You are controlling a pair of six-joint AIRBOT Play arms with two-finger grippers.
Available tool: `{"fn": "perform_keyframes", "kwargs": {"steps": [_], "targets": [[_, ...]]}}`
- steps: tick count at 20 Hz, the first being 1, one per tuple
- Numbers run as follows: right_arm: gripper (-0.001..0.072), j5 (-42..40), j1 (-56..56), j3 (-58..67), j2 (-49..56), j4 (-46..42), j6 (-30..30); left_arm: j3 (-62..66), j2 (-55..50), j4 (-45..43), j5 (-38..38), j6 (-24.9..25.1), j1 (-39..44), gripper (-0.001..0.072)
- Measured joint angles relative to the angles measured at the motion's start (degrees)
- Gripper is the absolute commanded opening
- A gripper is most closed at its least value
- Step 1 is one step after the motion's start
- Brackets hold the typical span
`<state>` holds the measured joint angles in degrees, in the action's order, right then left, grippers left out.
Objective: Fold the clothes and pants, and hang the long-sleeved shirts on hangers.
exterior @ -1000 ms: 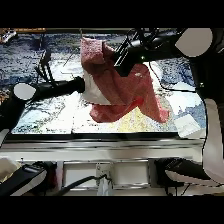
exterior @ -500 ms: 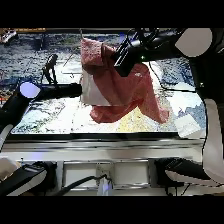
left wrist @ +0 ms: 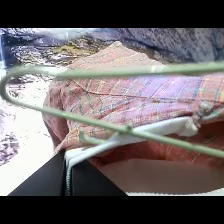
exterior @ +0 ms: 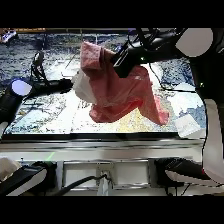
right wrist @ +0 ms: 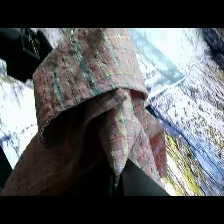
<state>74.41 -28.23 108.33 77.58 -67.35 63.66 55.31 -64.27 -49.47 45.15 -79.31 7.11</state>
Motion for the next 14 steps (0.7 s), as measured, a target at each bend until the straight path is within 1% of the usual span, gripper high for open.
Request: {"fn": "perform_keyframes", "kwargs": {"steps": [4, 8, 12, 14], "targets": [[0.0017, -5.4, 0.0, 0.0, 0.0, 2.1, 5.4, 0.0, 0.0, 3.4, -1.6, 1.0, 0.1, 0.0011], [0.0017, -7.5, 0.0, 0.0, 0.0, 3.6, 9.4, 0.0, 0.0, 5.9, -5.1, 1.5, 0.1, 0.0011], [0.0017, -8.0, 0.0, 0.0, 0.0, 4.3, 10.8, 0.0, 0.0, 9.2, -9.2, 1.9, 0.1, 0.0011], [0.0017, -7.9, 0.0, 0.0, 0.0, 4.9, 10.9, 0.0, 0.0, 10.1, -12.3, 3.0, 0.0, 0.001]]}}
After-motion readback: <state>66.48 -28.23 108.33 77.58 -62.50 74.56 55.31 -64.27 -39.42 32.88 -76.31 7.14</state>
